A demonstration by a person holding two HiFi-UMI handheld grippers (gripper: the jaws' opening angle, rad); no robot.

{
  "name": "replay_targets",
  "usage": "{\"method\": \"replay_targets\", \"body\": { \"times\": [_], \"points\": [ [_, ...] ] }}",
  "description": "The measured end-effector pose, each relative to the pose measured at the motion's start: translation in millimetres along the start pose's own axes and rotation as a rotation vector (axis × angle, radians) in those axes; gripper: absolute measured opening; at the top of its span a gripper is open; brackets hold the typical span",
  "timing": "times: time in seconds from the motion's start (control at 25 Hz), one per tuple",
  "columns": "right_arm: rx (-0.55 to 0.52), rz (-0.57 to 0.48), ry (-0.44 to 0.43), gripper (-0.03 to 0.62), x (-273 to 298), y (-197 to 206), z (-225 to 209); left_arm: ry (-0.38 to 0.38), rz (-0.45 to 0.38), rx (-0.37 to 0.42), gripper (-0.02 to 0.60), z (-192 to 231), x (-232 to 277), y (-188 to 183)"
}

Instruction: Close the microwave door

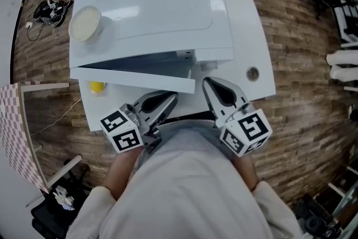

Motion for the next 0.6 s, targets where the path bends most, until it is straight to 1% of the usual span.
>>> {"method": "replay_targets", "body": {
  "times": [0.6],
  "points": [
    [-0.024, 0.01, -0.057, 0.023, 10.6, -5.5, -8.3, -0.037, -0.041, 0.013, 0.014, 6.9, 9.5, -7.0]
  ]
}}
Point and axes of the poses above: the fingertips, and each gripper's own axes: x forward along the fingers, z to its left, y out of its underside, the point moved 5 cm from there along -x, backward along the fingers, and after that the axes turned 12 degrees about y, right-handed, at the moved point
